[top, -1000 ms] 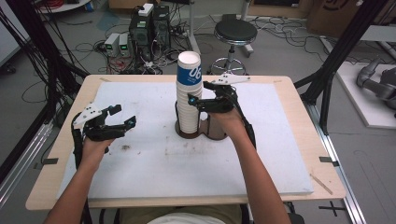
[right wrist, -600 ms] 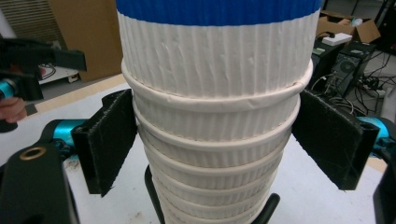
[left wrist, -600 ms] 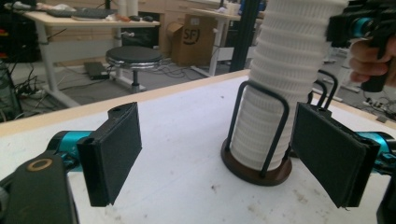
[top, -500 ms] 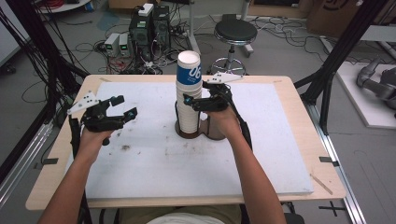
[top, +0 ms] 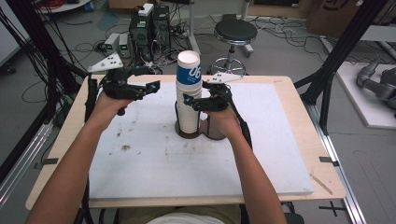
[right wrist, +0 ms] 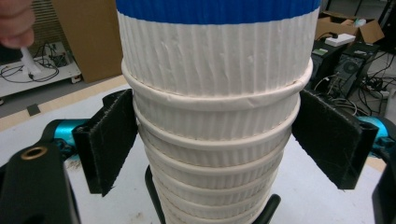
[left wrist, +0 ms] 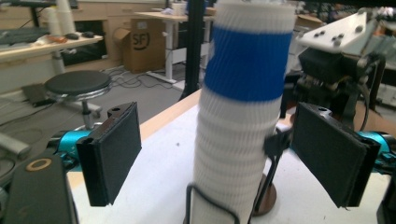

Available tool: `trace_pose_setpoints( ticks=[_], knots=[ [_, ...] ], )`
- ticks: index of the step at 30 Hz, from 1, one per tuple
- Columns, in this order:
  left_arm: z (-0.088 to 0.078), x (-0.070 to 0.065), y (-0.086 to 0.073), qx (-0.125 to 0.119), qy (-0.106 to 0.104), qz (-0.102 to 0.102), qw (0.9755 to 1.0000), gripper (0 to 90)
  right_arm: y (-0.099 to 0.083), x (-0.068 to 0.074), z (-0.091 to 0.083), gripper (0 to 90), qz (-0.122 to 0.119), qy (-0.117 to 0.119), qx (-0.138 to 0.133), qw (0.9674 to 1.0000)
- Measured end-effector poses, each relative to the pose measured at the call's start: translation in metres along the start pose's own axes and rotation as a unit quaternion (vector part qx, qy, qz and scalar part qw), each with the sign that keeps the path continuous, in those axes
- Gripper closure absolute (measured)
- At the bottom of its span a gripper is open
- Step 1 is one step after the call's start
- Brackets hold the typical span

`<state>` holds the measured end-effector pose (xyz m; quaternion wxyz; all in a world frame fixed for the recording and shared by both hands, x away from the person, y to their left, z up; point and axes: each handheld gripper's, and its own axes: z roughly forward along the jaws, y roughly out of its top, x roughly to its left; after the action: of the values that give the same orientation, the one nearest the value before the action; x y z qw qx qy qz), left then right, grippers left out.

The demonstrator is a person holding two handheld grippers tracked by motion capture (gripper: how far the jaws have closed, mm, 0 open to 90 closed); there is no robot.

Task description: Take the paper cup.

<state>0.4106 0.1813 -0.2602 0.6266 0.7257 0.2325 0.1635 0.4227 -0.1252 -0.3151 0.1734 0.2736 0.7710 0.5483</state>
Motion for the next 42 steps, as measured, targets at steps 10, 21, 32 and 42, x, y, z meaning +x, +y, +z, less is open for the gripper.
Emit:
trace_pose_setpoints(
  ticks=[10, 21, 32, 42],
  knots=[
    [0.059, -0.014, 0.035, 0.033, -0.034, 0.02, 0.9987, 16.3, 0.0, 0.0, 0.0, 15.5, 0.002, 0.0, 0.0, 1.0],
    [0.087, -0.022, 0.041, 0.066, -0.028, 0.038, 0.9967, 22.5, 0.0, 0.0, -0.001, 15.5, 0.001, 0.002, 0.003, 1.0],
    [0.081, -0.019, 0.052, 0.032, -0.032, 0.023, 0.9987, 27.1, 0.0, 0.0, -0.001, 15.5, 0.003, 0.003, 0.003, 1.0],
    [0.062, -0.026, 0.087, -0.012, -0.016, 0.02, 0.9996, 27.3, 0.0, 0.0, -0.001, 15.4, 0.005, 0.002, 0.003, 1.0]
  ],
)
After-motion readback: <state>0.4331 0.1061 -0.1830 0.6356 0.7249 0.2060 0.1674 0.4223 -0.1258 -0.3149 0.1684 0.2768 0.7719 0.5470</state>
